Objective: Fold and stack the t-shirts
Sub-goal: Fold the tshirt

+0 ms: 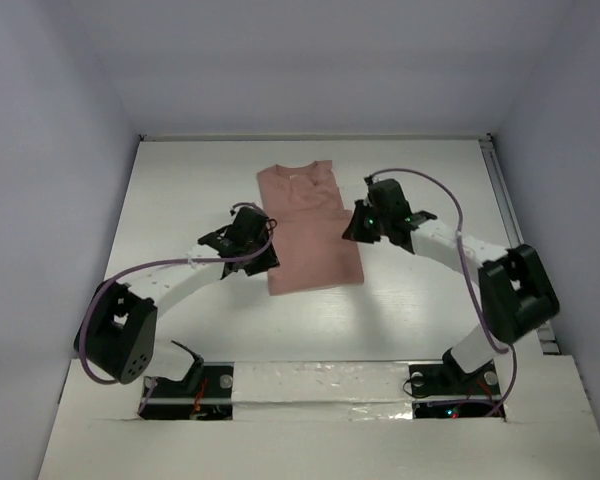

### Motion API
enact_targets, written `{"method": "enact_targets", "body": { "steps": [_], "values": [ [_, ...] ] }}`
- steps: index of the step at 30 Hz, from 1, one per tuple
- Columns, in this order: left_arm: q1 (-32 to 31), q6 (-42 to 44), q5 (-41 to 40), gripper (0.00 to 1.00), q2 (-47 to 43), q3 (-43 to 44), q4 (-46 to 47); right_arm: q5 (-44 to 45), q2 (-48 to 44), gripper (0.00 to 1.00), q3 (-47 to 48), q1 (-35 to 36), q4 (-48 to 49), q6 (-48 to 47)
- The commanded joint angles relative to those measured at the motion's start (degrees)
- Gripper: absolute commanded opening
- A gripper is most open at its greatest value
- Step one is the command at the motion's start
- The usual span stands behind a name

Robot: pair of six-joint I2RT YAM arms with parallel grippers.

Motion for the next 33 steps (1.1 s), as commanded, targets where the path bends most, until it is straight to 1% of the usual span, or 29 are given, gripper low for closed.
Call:
{"method": "enact_targets", "body": {
  "steps": [1, 2, 3, 5, 6, 7, 8, 10, 11, 12, 13, 14, 17, 21, 25, 27, 30, 31, 33],
  "values": [
    [2.62, -2.27, 3.15, 0.33, -4.71, -4.00, -0.80, -5.65, -9.31, 0.00, -10.16, 0.38, -1.39, 1.58],
    [3.41, -4.02, 4.13, 0.33, -5.25, -7.68, 0.00, -6.18, -12.72, 0.01, -14.01, 0.38, -2.18, 2.02],
    [3.42, -5.00, 5.97, 0.35, -5.69, -9.45, 0.97, -6.10, -14.32, 0.15, -15.71, -0.15, -3.67, 2.19],
    [4.03, -7.02, 8.17, 0.39, -6.74, -14.71, 4.57, -5.31, -18.44, 0.36, -18.26, -2.16, -5.17, 2.63],
    [4.03, -9.20, 10.01, 0.43, -7.10, -16.05, 6.06, -5.92, -19.69, 0.53, -20.53, -4.96, -5.70, 2.64],
    [4.03, -10.18, 10.98, 0.44, -7.62, -17.37, 9.03, -6.62, -20.66, 0.60, -21.51, -6.55, -5.79, 2.55],
    [4.03, -11.06, 11.78, 0.46, -7.63, -19.30, 10.19, -8.54, -21.19, 0.62, -22.31, -8.13, -5.88, 2.29],
    [4.03, -12.04, 12.05, 0.46, -6.58, -20.19, 11.87, -12.23, -19.80, 0.63, -24.06, -11.12, -4.92, 1.41],
    [4.03, -11.95, 11.87, 0.46, -6.14, -20.37, 12.05, -16.17, -18.40, 0.63, -24.25, -11.14, -4.57, 0.80],
    [4.03, -11.95, 11.52, 0.46, -5.78, -20.46, 12.23, -17.86, -16.99, 0.63, -24.60, -11.66, -4.04, 0.70],
    [4.03, -11.77, 11.35, 0.45, -5.26, -20.37, 12.66, -19.44, -14.54, 0.61, -25.38, -11.66, -2.99, 0.70],
    [4.03, -11.69, 11.26, 0.44, -4.99, -20.11, 12.67, -21.37, -13.82, 0.61, -26.00, -11.66, -2.20, 1.40],
    [4.03, -11.86, 10.82, 0.39, -5.16, -19.93, 12.32, -23.40, -12.67, 0.54, -27.85, -11.66, 0.36, 2.37],
    [4.03, -12.30, 8.63, 0.34, -6.75, -20.46, 11.26, -24.82, -11.09, 0.54, -29.26, -11.66, 2.64, 3.07],
    [4.03, -12.13, 8.01, 0.31, -5.96, -20.72, 11.61, -24.56, -8.72, 0.53, -30.66, -11.66, 6.23, 4.65],
    [3.51, -12.04, 7.75, 0.30, -5.35, -20.72, 11.70, -23.16, -7.84, 0.48, -31.01, -11.66, 7.73, 5.71],
    [3.51, -11.95, 7.39, 0.28, -4.73, -20.63, 12.05, -22.71, -6.70, 0.47, -31.02, -11.66, 8.09, 6.59],
    [3.51, -11.95, 7.22, 0.27, -4.55, -20.55, 11.88, -22.54, -6.61, 0.45, -31.10, -11.66, 9.83, 6.68],
    [2.98, -11.86, 6.60, 0.26, -4.46, -20.19, 11.88, -21.57, -6.60, 0.44, -31.45, -11.66, 10.64, 7.12]
  ]
}}
